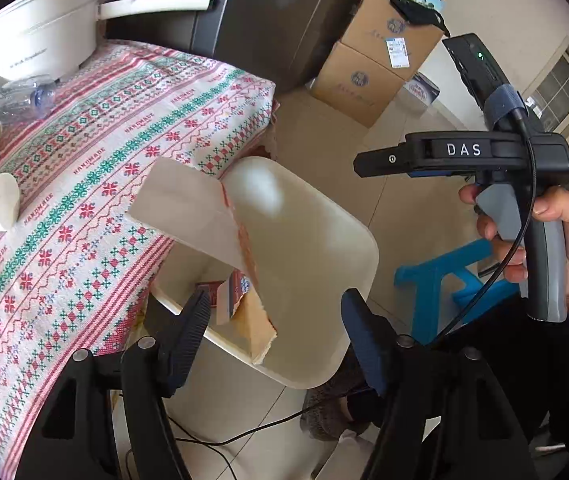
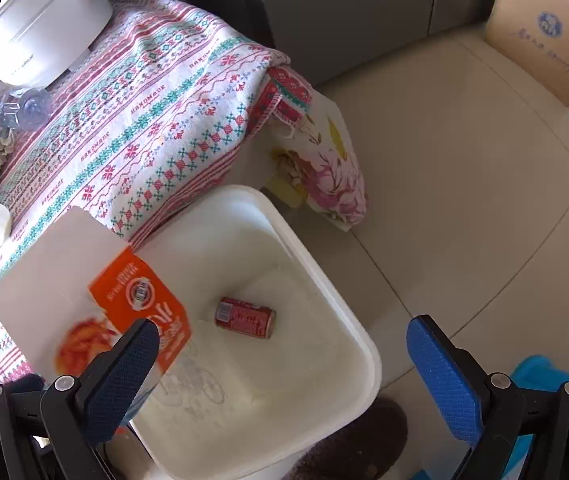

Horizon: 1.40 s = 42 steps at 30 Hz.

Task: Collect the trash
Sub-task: 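Move the right gripper back to the table toward the white plastic bottle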

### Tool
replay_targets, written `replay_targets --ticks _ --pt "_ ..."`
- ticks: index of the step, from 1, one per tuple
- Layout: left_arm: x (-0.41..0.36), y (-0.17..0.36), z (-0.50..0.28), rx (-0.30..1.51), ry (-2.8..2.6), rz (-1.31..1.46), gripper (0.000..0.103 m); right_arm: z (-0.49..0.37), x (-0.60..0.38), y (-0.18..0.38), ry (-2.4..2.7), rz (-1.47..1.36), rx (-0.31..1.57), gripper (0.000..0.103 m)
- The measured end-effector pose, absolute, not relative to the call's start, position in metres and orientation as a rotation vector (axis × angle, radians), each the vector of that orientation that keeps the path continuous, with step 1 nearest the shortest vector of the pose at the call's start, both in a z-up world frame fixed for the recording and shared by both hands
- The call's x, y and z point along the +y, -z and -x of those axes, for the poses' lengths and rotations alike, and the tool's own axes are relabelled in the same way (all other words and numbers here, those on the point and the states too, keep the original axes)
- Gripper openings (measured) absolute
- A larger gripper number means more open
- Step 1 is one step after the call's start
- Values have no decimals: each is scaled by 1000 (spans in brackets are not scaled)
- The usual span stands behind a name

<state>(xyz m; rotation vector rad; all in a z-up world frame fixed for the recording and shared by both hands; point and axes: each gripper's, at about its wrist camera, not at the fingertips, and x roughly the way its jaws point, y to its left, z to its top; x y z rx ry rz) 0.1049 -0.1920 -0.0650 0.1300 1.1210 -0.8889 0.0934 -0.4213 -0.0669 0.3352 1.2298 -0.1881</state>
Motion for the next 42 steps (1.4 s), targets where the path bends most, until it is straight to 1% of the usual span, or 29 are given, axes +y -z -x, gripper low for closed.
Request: replay_targets --ticks 6,13,26,33,39,41,42 --pt "-166 52 -112 1109 835 -94 71 -100 -407 61 163 -304 1221 102" --pt "-116 42 -132 1097 686 -36 73 -115 -372 45 104 -241 1196 102" --pt "21 25 -200 1044 285 98 75 -174 -255 26 -67 -70 1189 102" --pt "89 38 -249 1050 110 240 74 -217 -182 33 -164 -3 1189 102" --pt "111 61 -277 1061 47 350 73 -249 -120 50 -211 128 1159 102" --pt "112 66 -284 1061 40 354 71 -257 -105 60 -218 184 1144 102" --pt "112 70 -288 1069 38 358 67 -261 -99 65 -225 205 1136 101"
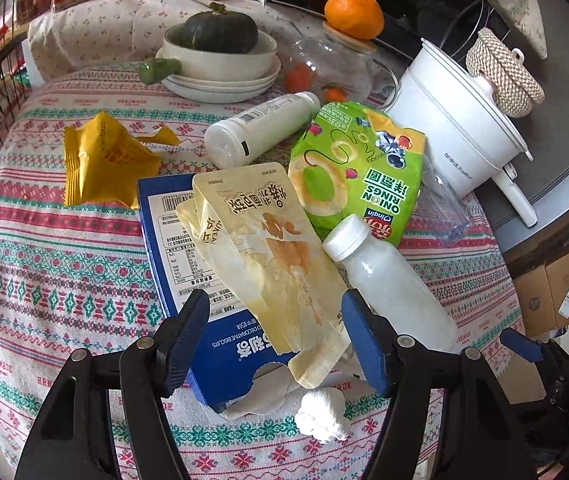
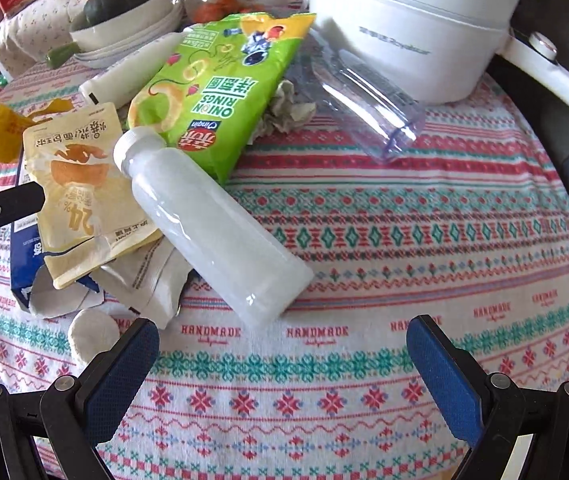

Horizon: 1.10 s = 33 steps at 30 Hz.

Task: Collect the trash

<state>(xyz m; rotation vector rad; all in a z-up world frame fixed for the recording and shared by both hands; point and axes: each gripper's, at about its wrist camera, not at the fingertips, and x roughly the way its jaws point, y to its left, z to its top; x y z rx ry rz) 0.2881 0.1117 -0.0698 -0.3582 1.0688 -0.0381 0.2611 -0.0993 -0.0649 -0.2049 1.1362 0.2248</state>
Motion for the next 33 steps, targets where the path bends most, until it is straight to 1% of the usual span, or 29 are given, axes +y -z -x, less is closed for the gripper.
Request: replay_targets --ticks 1,2,4,6,8,10,11,12,15,17,18,19,23,33 --pt "113 74 -292 1082 37 367 61 -266 -95 70 -233 217 1134 101" --pt "114 79 -295 1097 32 377 57 -269 -92 76 -241 220 1134 101" --pt "117 89 -299 1120 19 406 46 -275 -88 86 -253 217 1134 101" --pt "119 93 -299 1120 12 423 40 -280 -85 94 -257 215 1130 101" --pt "119 94 -299 1110 16 420 30 -284 -82 101 -262 220 1123 100" --pt "118 97 -300 1123 33 409 4 -286 -80 107 -259 229 1119 97" --pt "117 99 -300 1134 43 406 2 -287 -79 110 -254 233 1120 96" --pt "117 101 -300 1139 50 401 0 -288 -78 112 -247 237 1121 95" --pt "115 98 -298 1124 53 381 0 -288 -78 116 -233 250 1112 89" --pt "115 93 -296 1106 61 379 0 -287 -79 117 -238 260 1105 83" --pt "115 90 -295 1098 67 377 0 -286 -80 117 -248 262 1105 76" --pt "114 86 -293 1089 73 374 0 -284 -82 116 -266 257 1102 74" --pt "112 71 -284 1049 98 350 0 -274 -89 108 -319 228 1110 70" --pt "113 32 -256 979 156 320 0 -241 -118 61 -363 135 1073 62"
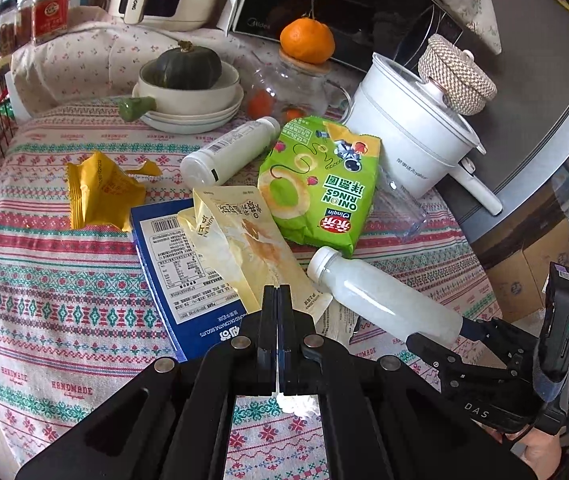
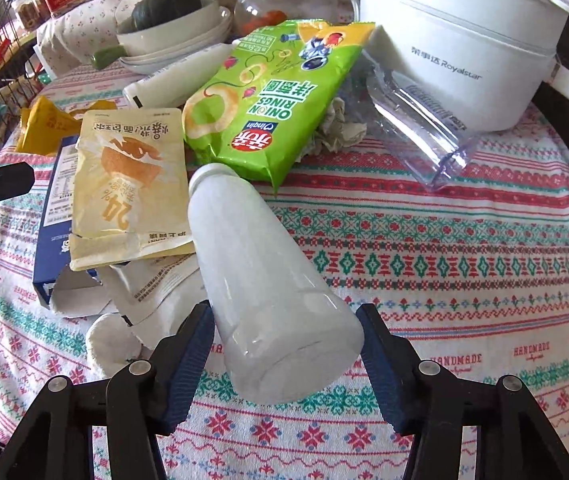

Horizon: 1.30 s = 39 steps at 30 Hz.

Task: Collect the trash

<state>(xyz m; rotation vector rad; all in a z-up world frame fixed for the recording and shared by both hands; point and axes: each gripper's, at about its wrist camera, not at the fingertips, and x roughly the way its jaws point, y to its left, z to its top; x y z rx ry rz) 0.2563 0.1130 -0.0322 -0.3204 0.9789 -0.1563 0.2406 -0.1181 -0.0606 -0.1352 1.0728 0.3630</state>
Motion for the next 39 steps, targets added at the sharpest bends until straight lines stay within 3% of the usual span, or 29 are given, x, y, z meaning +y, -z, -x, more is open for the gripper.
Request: replay_targets --ticks 8,9,12,13,20,24,26,27,39 --pt "119 34 -249 995 161 376 2 -226 -145 54 -319 119 1083 62" --pt "122 39 -254 1006 150 396 9 -224 -147 55 -311 120 1089 62" --pt "126 57 -269 1030 86 452 55 -224 -154 60 -302 114 1105 62" --pt "126 62 -274 1031 64 469 58 -224 -156 61 -300 111 1110 62" --pt "107 91 -313 1077 -40 446 57 -229 -163 69 -300 113 1142 62" --pt "92 97 -321 1051 -136 328 34 -232 -166 75 -293 115 1166 61" --pt "86 96 -324 1041 -147 296 7 -232 -168 77 -293 115 1170 61" --pt "84 97 -325 1045 -146 291 4 -232 -169 77 -293 115 1171 61" --pt "73 49 -300 944 6 339 0 -209 -202 29 -282 26 1059 60"
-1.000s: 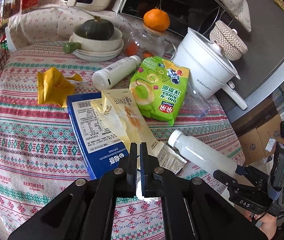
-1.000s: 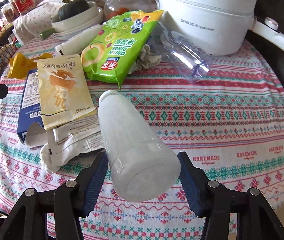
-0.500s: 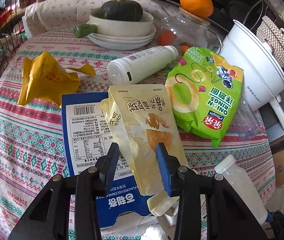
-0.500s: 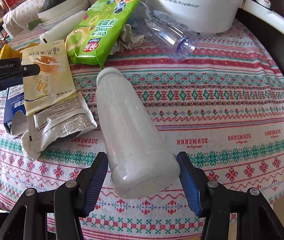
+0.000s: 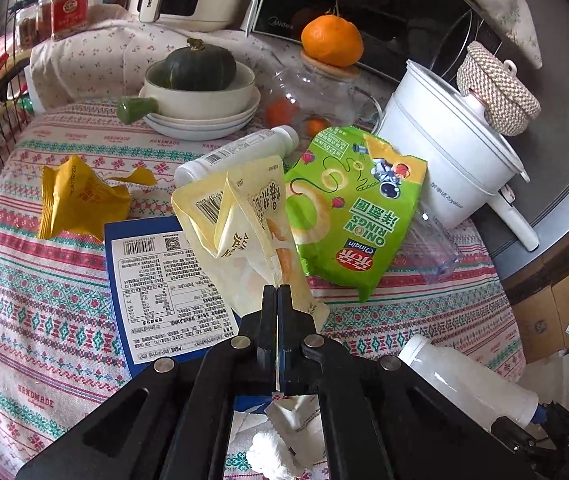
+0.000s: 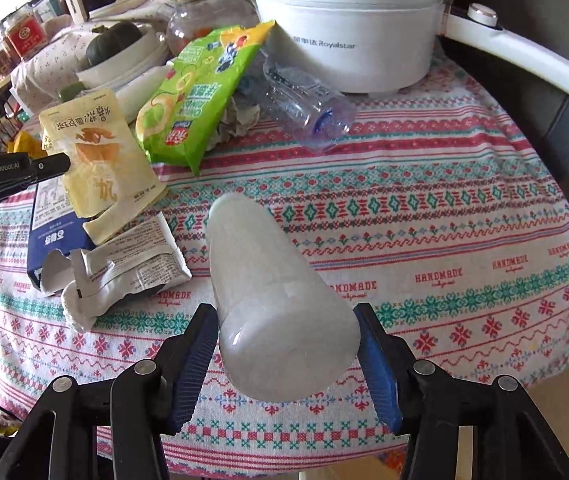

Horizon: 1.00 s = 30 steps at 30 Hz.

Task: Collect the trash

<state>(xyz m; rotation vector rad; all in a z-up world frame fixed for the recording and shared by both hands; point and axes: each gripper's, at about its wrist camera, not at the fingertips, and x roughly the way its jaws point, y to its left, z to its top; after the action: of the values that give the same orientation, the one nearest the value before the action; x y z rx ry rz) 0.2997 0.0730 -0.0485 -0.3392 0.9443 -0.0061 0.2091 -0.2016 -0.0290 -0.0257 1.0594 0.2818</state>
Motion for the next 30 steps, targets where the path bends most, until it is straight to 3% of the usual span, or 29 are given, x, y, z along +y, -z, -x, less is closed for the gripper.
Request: replay_targets --ticks 18,30 --pt "-28 -25 -195 849 446 181 0 -138 -277 -28 -162 15 948 56" --pt "-138 -6 -132 911 743 7 0 -96 -362 2 23 -17 1042 56"
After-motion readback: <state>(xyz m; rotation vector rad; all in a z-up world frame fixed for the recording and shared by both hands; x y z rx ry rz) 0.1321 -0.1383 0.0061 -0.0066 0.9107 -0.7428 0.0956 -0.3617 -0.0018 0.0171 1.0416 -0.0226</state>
